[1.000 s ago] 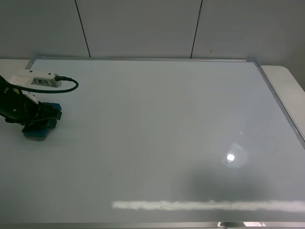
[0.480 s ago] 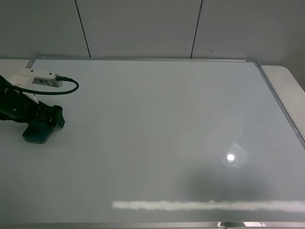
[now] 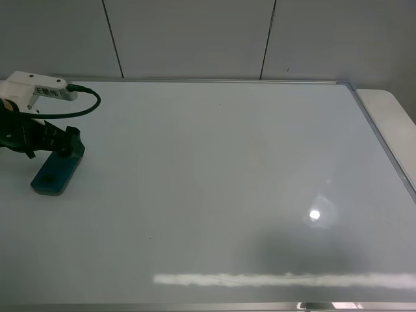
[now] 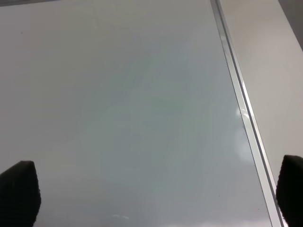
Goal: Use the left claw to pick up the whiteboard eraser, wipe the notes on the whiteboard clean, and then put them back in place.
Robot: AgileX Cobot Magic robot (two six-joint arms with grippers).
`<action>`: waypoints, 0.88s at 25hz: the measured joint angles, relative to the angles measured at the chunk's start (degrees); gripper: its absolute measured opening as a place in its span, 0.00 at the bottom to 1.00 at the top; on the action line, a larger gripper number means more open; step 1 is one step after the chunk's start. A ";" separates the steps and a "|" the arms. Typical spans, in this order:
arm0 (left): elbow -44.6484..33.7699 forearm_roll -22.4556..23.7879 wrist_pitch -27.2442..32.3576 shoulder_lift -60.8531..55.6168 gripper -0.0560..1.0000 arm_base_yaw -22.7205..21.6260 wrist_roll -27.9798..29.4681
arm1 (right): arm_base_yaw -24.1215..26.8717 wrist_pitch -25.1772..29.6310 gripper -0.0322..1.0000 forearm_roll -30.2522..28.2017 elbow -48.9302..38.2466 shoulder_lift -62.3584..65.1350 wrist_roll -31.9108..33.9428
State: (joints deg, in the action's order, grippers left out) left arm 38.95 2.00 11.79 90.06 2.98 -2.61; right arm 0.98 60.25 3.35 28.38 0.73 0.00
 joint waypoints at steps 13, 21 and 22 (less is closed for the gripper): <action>-0.06 -4.33 7.11 -37.56 0.99 0.00 0.00 | 0.00 0.00 0.99 0.00 0.00 0.00 0.00; -0.06 -4.27 13.49 -62.54 0.99 0.00 0.00 | 0.00 0.00 0.99 0.00 0.00 0.00 0.00; -0.06 -4.20 14.62 -65.59 0.99 0.00 0.00 | 0.00 0.00 0.99 0.00 0.00 0.00 0.00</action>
State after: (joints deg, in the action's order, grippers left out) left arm 38.88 -2.20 26.41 24.47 2.98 -2.61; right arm 0.98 60.25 3.35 28.38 0.73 0.00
